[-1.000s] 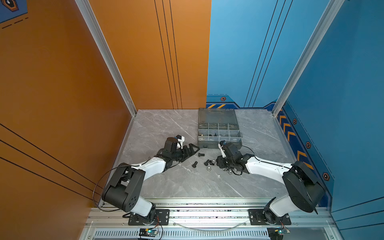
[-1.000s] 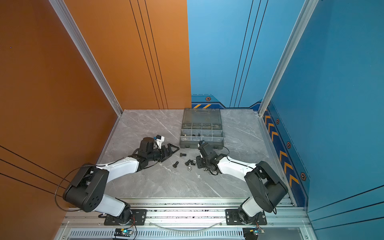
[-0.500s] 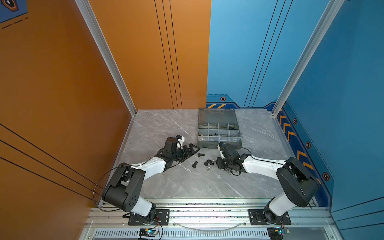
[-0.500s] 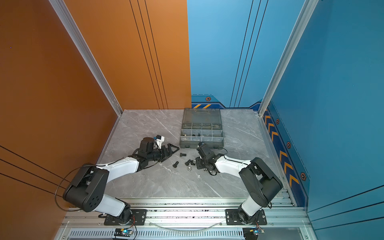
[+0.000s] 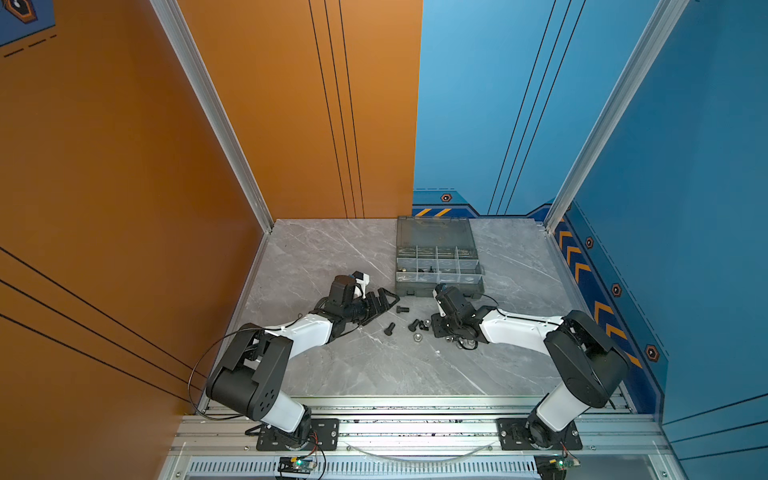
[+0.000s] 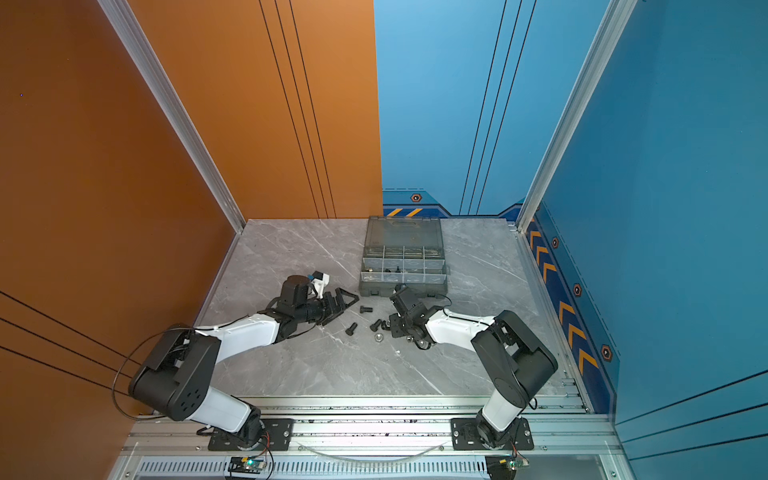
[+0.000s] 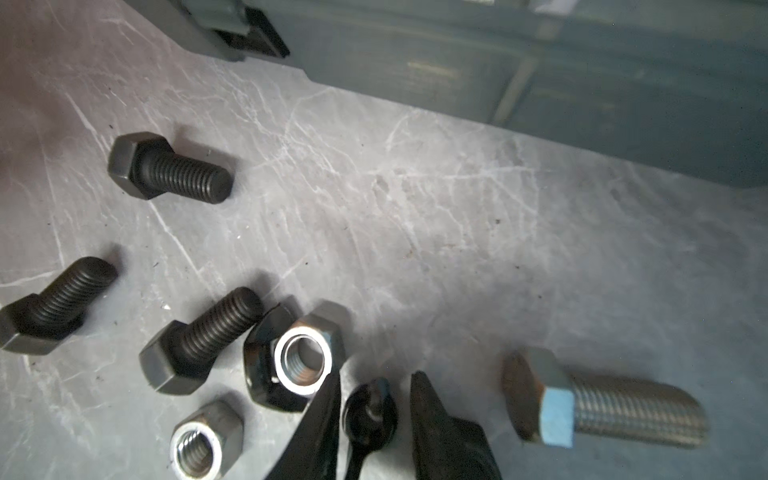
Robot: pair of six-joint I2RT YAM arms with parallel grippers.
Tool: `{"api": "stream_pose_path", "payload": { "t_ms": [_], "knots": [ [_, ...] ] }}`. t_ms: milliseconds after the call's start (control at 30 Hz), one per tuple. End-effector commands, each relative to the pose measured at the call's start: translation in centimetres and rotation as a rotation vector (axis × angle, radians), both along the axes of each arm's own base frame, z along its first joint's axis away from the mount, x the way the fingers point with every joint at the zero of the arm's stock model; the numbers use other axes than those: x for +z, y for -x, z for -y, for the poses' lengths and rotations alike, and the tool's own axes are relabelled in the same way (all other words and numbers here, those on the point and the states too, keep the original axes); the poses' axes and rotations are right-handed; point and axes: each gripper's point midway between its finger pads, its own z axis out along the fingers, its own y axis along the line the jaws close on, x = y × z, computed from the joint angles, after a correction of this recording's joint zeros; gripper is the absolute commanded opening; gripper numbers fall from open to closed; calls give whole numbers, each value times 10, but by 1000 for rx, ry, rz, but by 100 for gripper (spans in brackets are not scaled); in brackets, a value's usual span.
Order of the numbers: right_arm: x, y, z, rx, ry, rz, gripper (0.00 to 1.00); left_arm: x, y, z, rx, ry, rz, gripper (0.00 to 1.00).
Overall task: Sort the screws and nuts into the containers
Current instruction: 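Lower the right gripper among the nuts and grasp a black wing nut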
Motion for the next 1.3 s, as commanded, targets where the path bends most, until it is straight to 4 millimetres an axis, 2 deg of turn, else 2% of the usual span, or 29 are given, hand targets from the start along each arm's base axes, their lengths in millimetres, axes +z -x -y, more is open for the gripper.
{"api": "stream_pose_path", "payload": {
  "t_ms": [0, 733, 1267],
  "knots": [
    [-3, -2, 6, -31, 43, -10, 30, -4, -1, 0, -8, -4, 7, 98],
    [-9, -5, 4, -33, 48, -24, 29, -4, -1, 0, -5, 2, 6, 98],
    [-17, -3, 5, -34, 53, -43, 12, -6, 1, -1, -4, 1, 6, 98]
  ]
}}
